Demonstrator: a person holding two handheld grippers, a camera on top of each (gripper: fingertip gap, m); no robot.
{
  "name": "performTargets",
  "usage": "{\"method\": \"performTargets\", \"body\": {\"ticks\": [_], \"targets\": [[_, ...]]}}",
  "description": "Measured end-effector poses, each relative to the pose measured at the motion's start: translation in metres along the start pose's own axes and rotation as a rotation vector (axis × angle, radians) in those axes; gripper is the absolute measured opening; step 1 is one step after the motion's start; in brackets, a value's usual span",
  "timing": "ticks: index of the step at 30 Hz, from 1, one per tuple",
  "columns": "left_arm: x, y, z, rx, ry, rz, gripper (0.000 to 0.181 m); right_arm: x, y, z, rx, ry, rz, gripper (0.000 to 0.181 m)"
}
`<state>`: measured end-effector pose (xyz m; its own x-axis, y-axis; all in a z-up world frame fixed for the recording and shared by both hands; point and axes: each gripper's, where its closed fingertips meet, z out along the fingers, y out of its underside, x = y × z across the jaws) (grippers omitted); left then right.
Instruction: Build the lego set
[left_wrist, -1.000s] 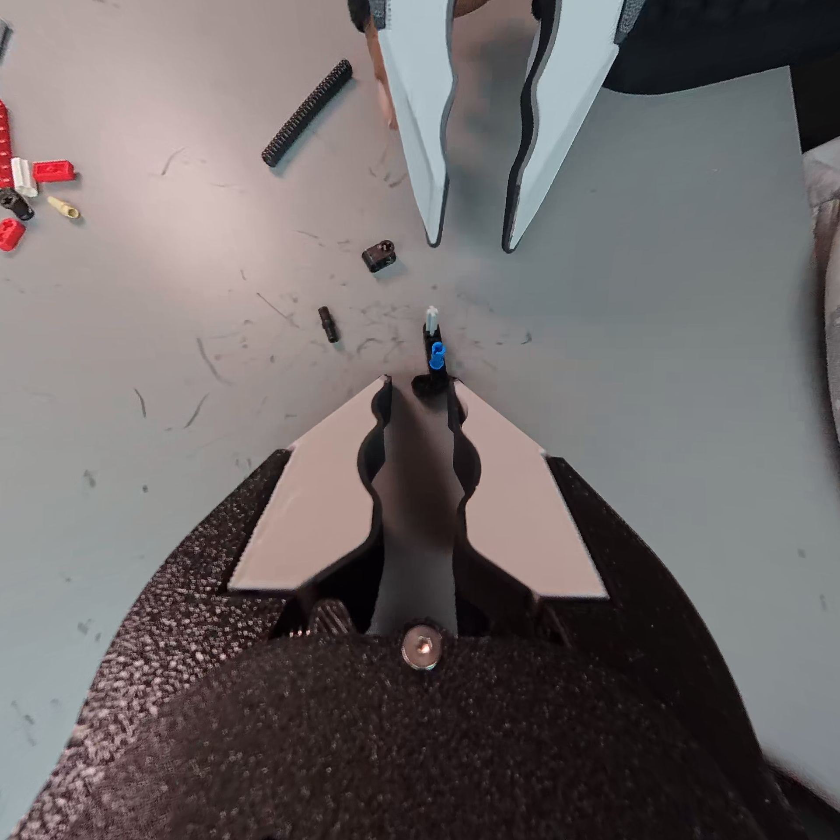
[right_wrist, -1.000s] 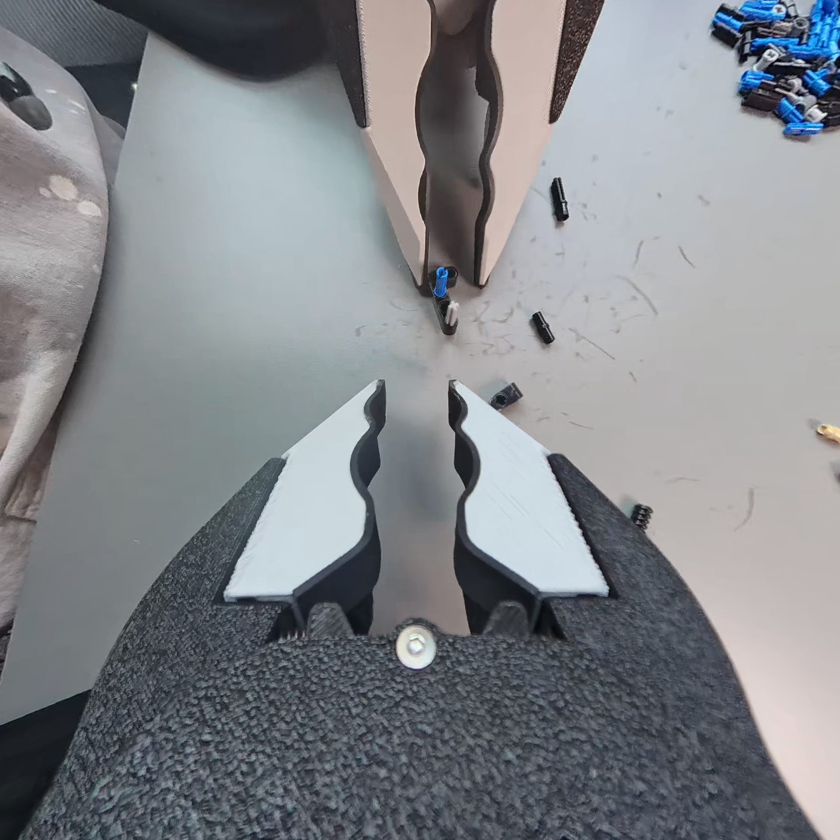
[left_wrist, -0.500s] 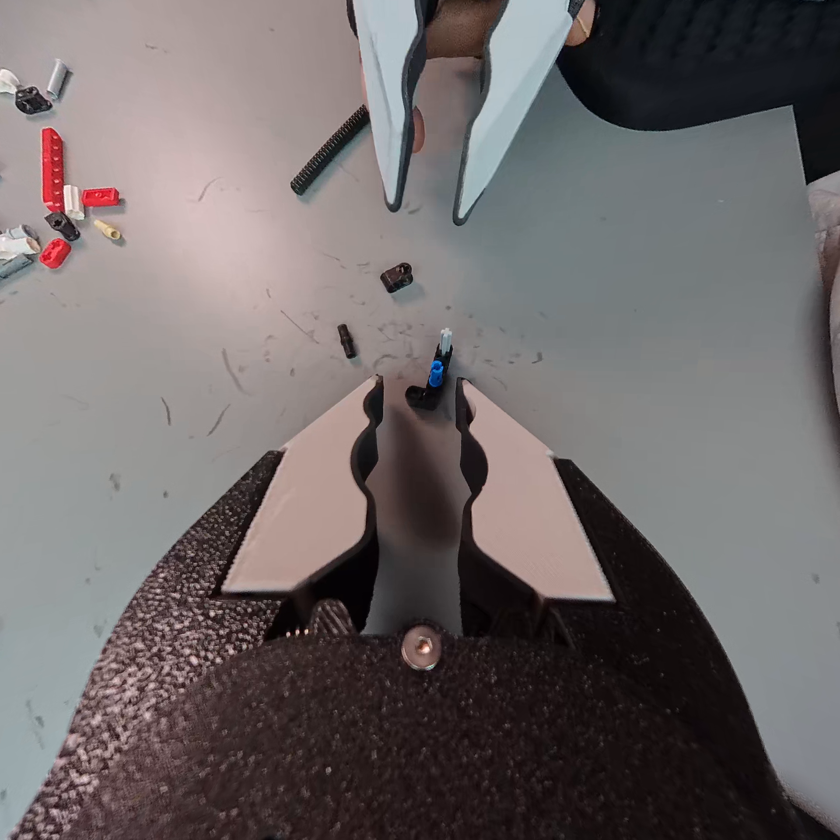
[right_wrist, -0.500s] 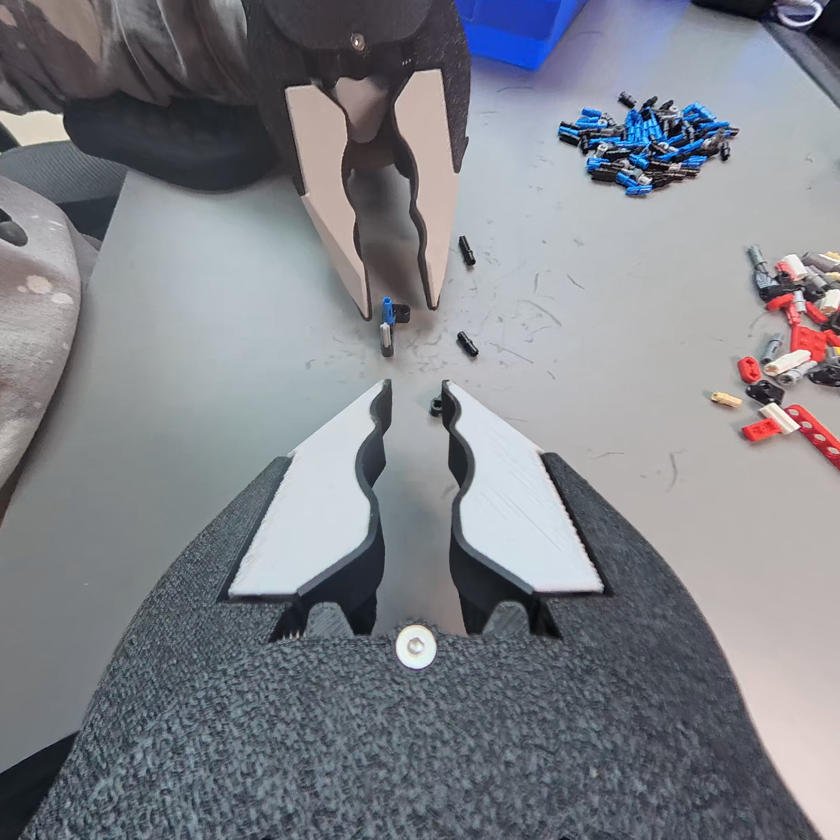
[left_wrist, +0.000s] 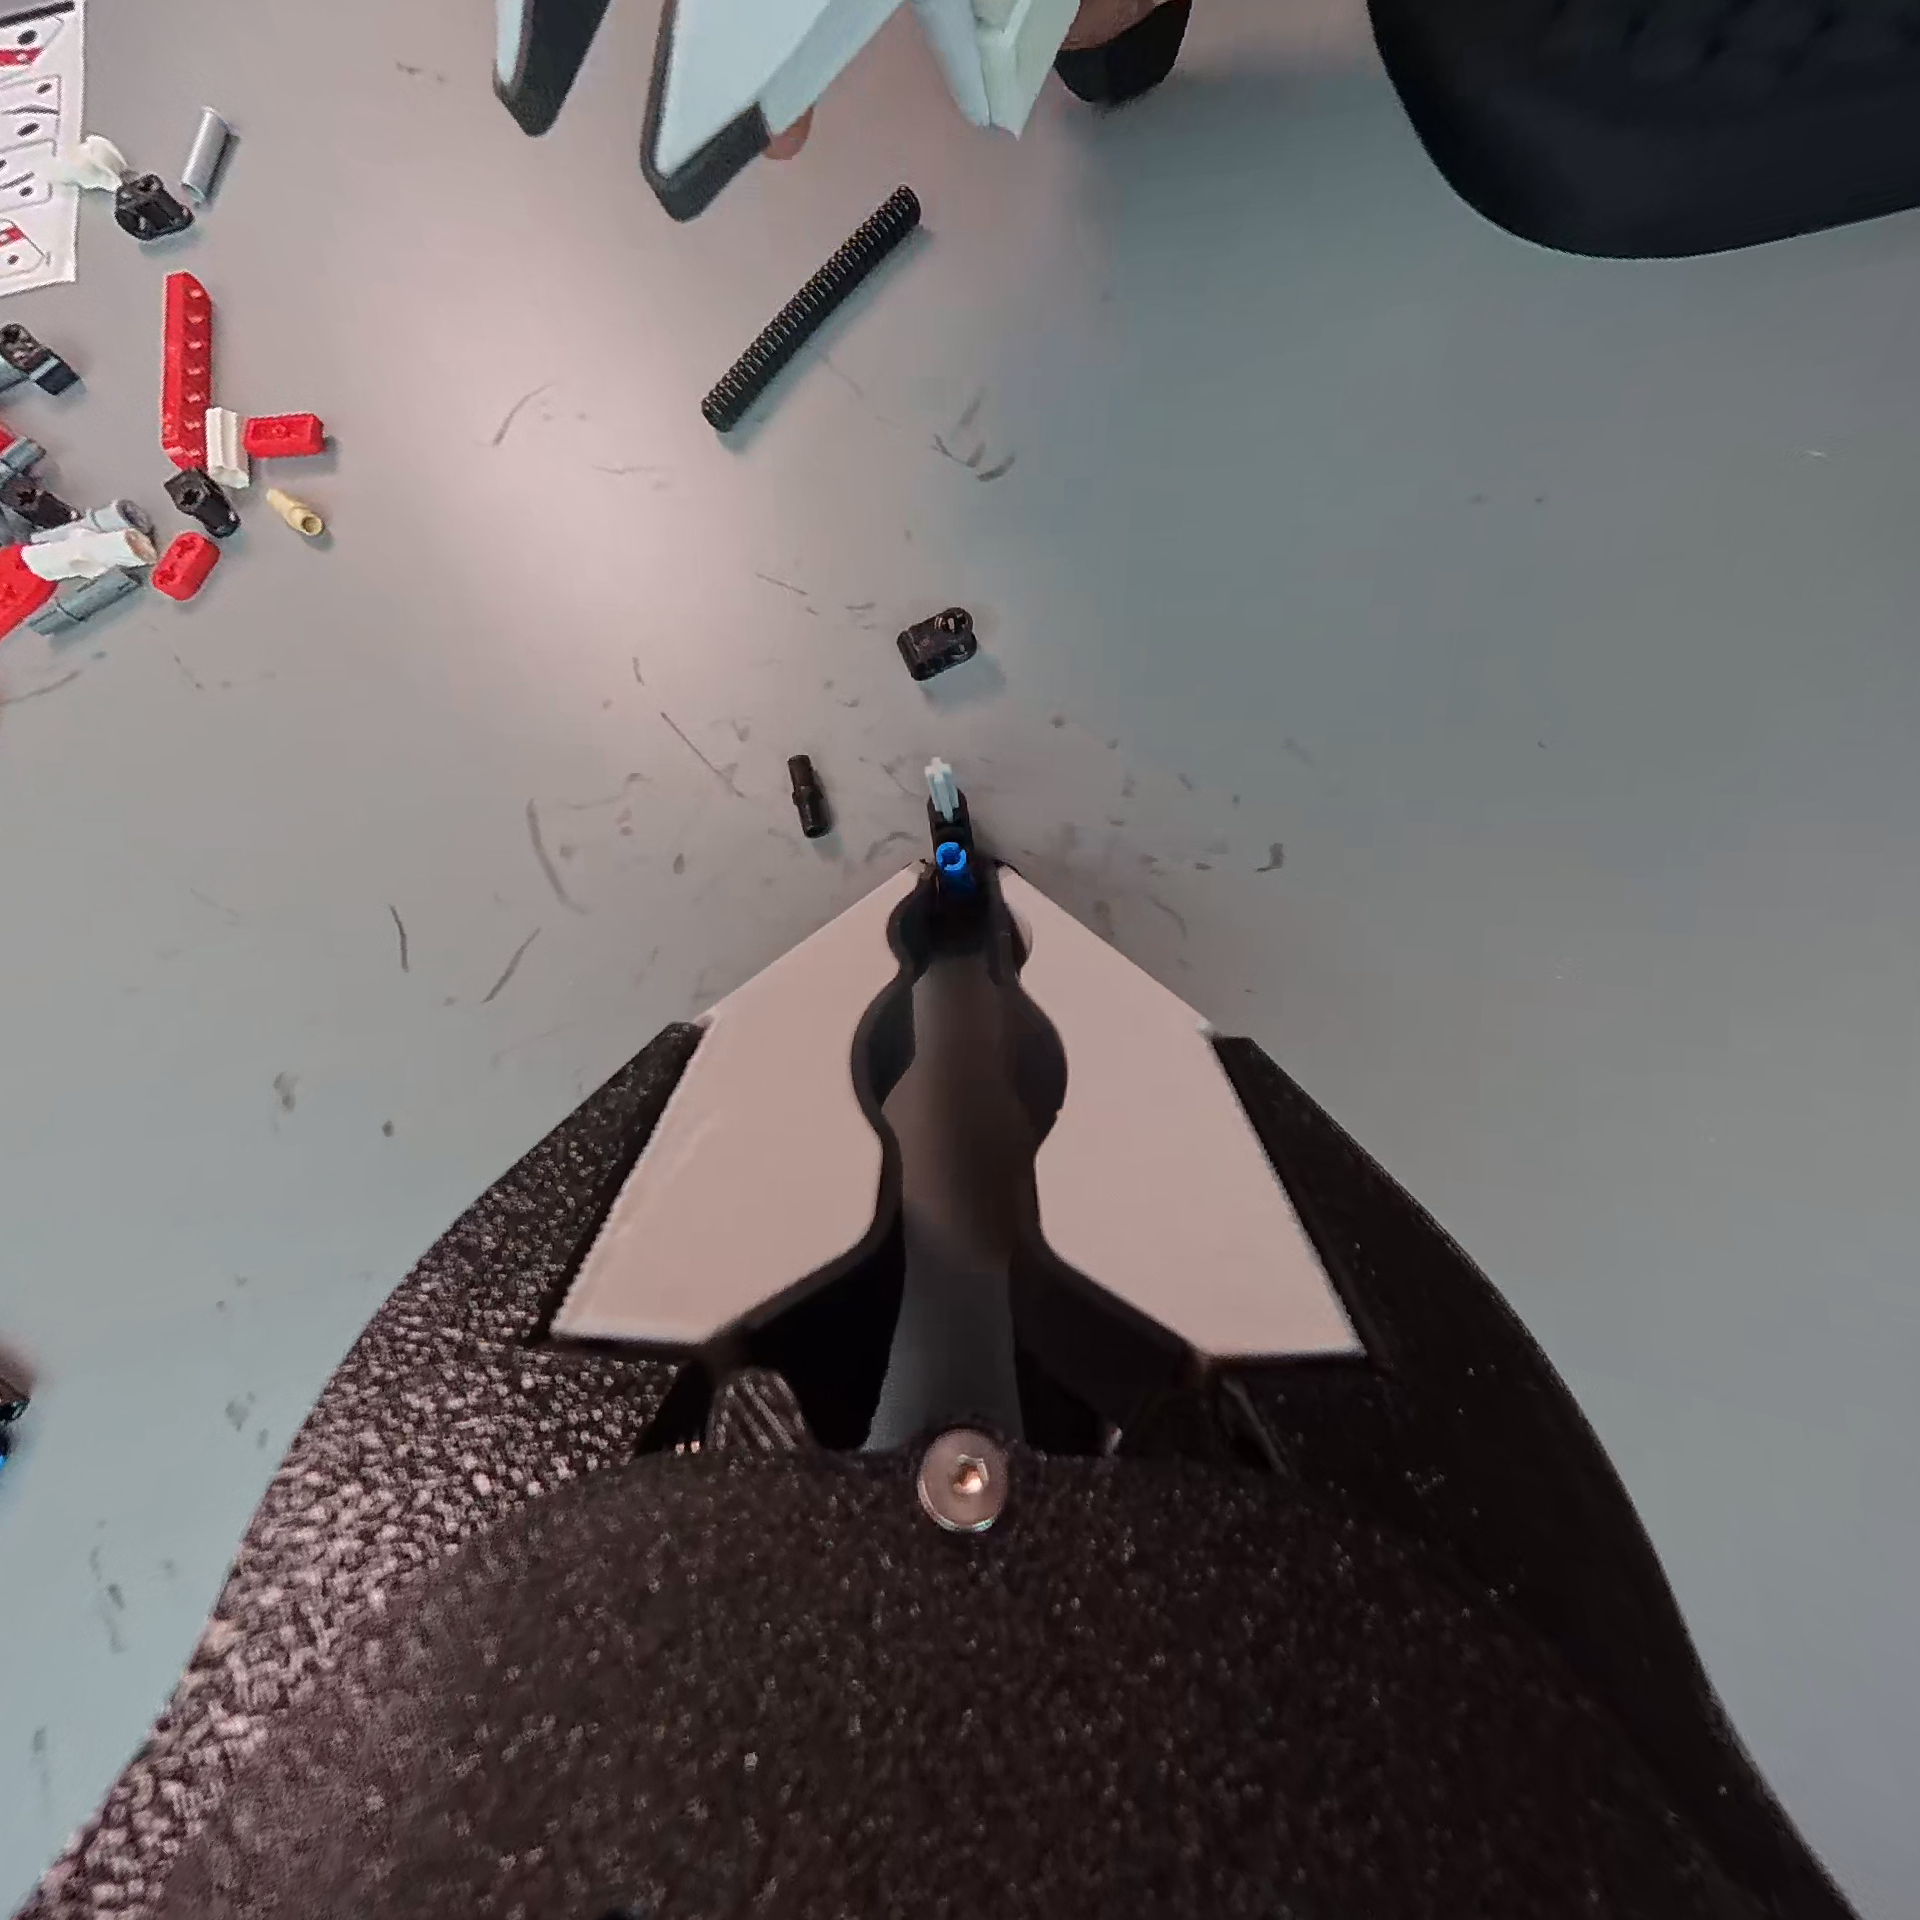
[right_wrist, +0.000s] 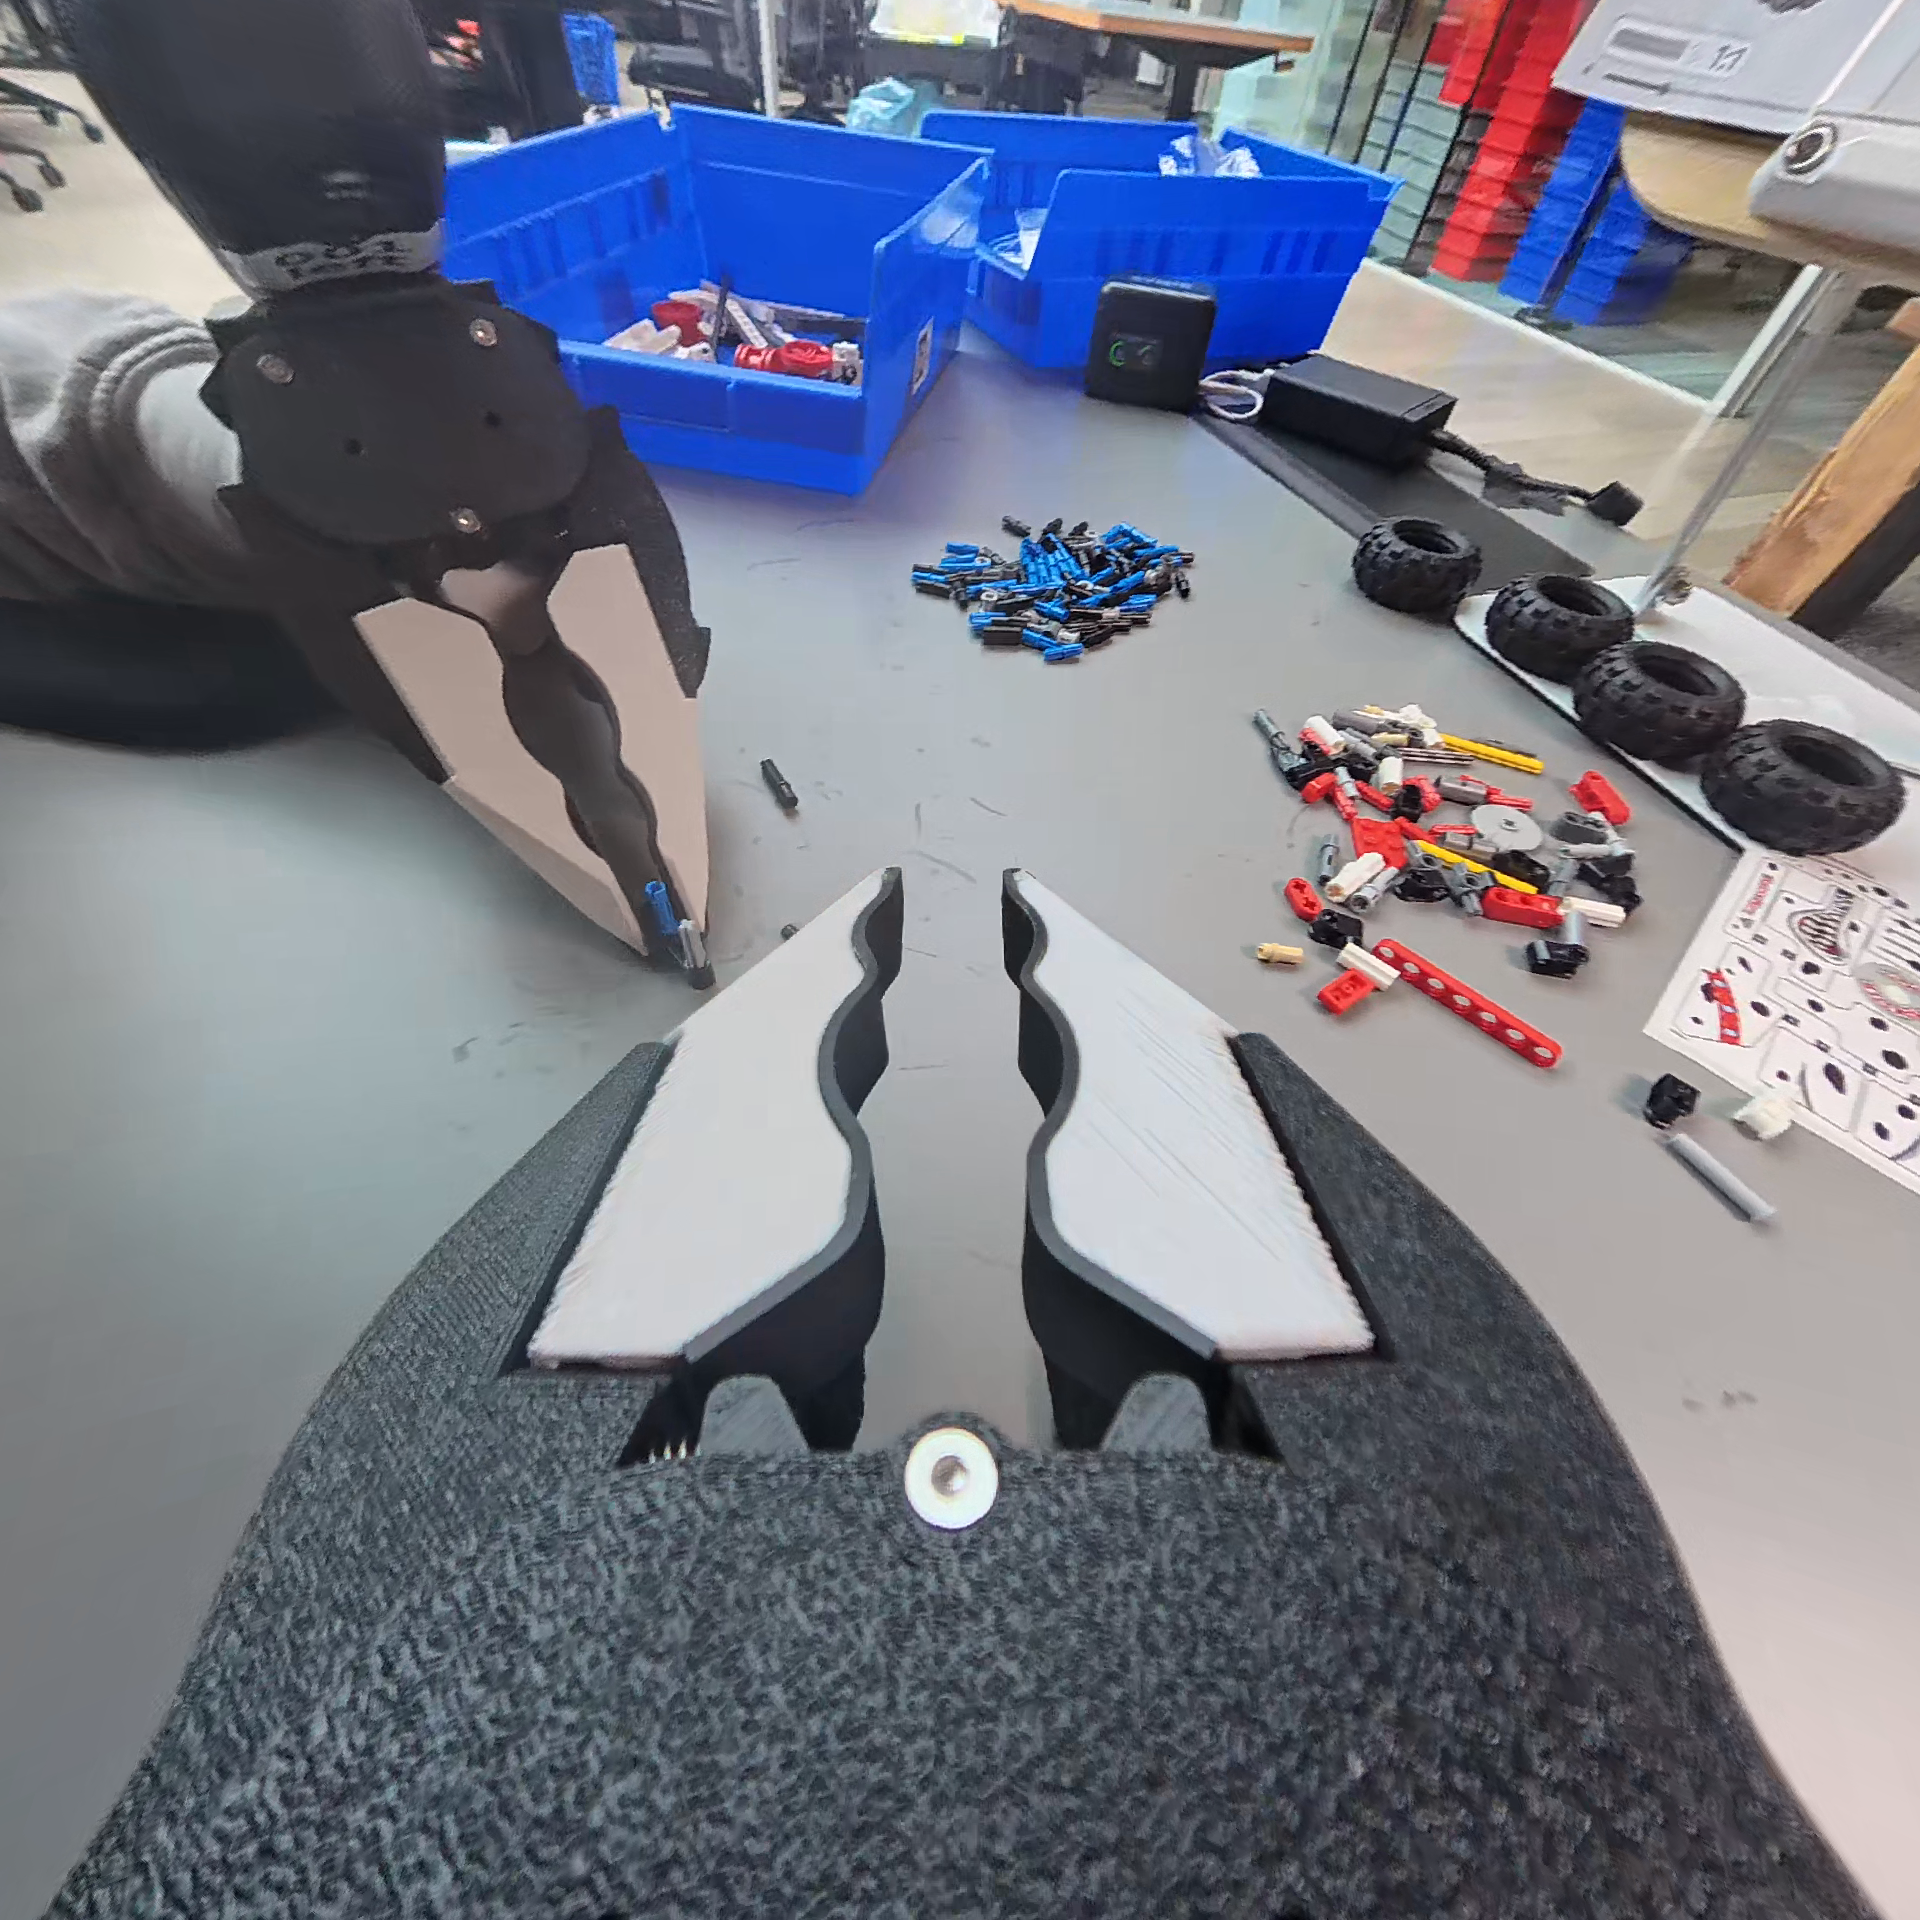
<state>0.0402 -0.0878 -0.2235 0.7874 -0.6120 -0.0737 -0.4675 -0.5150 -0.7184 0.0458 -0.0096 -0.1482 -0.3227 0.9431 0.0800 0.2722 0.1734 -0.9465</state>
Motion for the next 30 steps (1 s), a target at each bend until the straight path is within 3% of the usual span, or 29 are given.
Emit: {"method": "performTargets", "body": {"ticks": [9,18,24,30], "targets": [[-0.004,-0.003,0.001,0.008,-0.026,-0.027,0.022,0.023,-0.004,-0.006,0.043,0.129,-0.001,0.017],[-0.013,-0.013,-0.017,0.137,-0.012,-0.085,0.038,0.029,-0.006,-0.007,0.064,0.179,-0.035,0.014],[-0.059,-0.041,-0.052,0.393,-0.234,-0.181,0.049,0.041,-0.016,-0.015,0.130,0.252,-0.031,0.017],[-0.096,-0.047,-0.095,0.599,-0.377,-0.310,0.055,0.051,-0.022,-0.024,0.175,0.294,-0.009,0.019]]}}
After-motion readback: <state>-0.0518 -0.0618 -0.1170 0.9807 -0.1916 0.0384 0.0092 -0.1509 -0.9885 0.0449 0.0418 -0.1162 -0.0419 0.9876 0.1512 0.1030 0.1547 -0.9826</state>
